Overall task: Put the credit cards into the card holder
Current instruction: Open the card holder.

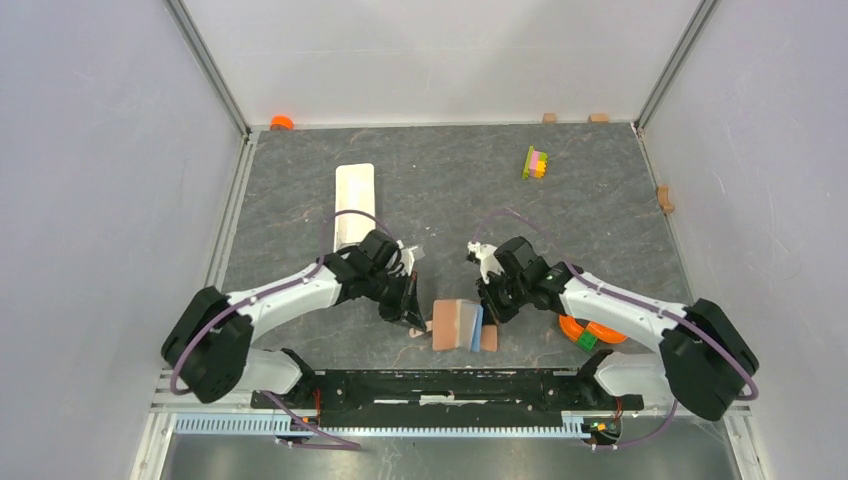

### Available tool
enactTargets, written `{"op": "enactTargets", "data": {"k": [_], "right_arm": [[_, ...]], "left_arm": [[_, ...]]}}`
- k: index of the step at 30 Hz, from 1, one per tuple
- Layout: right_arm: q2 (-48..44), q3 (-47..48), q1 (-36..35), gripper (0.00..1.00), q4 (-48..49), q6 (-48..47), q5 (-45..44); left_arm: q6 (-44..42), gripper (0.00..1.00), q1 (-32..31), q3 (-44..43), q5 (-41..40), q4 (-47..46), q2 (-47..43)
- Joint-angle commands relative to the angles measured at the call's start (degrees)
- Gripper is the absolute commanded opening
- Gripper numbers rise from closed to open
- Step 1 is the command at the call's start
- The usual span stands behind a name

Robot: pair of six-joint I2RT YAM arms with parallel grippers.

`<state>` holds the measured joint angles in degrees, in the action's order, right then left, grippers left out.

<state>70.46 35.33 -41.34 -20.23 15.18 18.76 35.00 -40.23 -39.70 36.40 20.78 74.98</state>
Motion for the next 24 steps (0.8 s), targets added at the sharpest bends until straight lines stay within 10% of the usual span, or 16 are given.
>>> {"op": "enactTargets", "data": {"k": [1,3,7,10,24], "right_arm": [[3.80,0.17,0.47,0.00,-6.64,-4.54,9.83],[5.19,0.26,0.93,0.00,-6.22,-4.48,8.50],[8.10,0.27,1.35,0.00,-4.06,-4.23,6.69],[9.72,0.19,1.62,0.00,-3.03,-3.86,6.30],[10.68,0.26,1.79,0.00,-1.14,-2.34,6.01]], "left_arm": [[-9.88,0.02,1.18,-3.19,-0.87,12.06,4.43],[-11.11,0.06,1.20,-4.29,-5.35,12.87,6.10],[-10.27,0.57,1.18,-4.86,-5.99,8.53,6.13],[-8.46,0.75,0.98,-3.51,-6.12,2.47,1.75],[-3.44,0.84,-19.24,-4.43,-29.72,-9.94,-12.89]]}}
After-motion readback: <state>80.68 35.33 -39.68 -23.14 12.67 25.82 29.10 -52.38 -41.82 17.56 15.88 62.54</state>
